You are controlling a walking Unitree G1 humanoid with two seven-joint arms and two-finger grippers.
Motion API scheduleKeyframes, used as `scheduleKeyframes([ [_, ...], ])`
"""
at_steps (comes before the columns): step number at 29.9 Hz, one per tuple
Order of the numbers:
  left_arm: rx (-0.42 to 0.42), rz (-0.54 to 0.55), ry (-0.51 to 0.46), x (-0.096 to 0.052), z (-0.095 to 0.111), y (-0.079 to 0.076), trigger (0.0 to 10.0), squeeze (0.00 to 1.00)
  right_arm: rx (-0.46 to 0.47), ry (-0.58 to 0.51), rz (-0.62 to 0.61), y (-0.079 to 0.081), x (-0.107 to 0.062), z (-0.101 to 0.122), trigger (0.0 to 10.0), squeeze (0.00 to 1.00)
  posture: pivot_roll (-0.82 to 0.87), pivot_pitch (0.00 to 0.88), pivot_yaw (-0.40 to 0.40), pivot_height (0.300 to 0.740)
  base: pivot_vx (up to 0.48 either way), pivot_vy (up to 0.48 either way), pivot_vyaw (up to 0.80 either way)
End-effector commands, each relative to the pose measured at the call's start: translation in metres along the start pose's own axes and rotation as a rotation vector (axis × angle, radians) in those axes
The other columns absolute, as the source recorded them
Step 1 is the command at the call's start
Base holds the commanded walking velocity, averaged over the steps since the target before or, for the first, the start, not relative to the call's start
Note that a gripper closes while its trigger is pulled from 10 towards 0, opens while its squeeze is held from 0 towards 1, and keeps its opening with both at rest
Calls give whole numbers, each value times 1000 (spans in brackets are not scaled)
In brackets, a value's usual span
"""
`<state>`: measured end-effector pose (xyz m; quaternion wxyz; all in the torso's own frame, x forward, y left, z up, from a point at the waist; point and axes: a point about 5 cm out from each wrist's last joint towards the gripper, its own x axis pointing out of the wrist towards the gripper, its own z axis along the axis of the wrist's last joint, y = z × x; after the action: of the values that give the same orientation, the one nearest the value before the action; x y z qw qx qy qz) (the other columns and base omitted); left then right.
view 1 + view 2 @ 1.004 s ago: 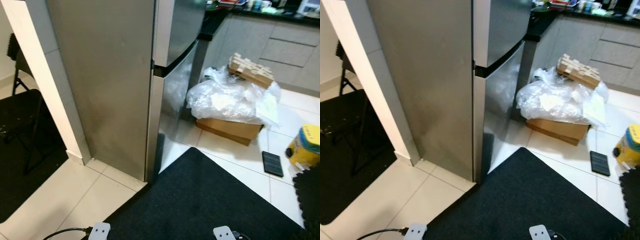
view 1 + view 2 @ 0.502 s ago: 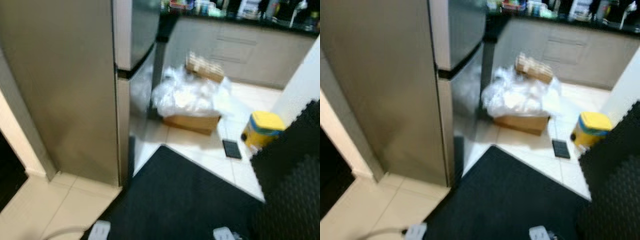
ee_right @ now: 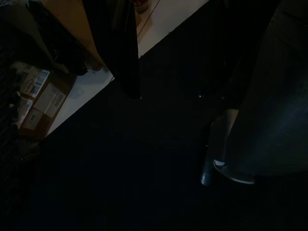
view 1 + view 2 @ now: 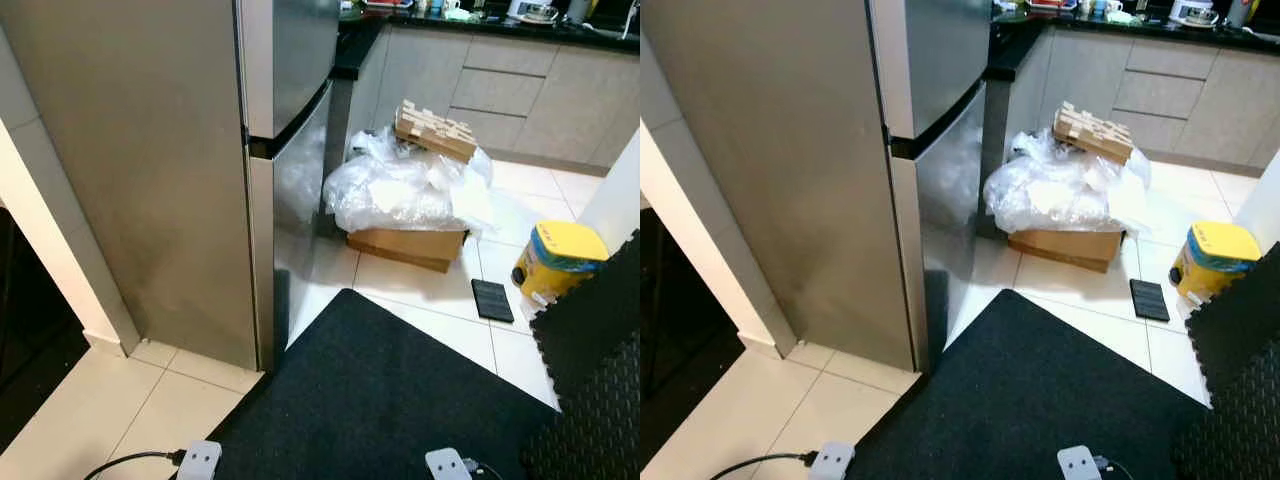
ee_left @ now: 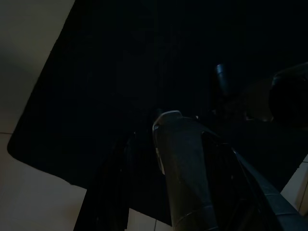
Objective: Restocking fridge
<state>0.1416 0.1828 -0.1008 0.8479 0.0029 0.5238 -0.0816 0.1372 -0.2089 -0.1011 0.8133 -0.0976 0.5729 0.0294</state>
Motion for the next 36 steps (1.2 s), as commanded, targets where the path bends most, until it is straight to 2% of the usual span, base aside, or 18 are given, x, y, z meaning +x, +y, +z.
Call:
scheduleKeyframes([
  [1, 4, -7, 21, 0, -4, 0, 10000, 0, -5, 4, -5, -2, 0, -2, 10000, 0, 87, 0, -32, 740, 0, 0, 0],
  [36, 11, -21, 26, -1, -7, -2, 10000, 0, 1, 5, 3, 1, 0, -2, 10000, 0, 91, 0, -32, 740, 279, 0, 0],
])
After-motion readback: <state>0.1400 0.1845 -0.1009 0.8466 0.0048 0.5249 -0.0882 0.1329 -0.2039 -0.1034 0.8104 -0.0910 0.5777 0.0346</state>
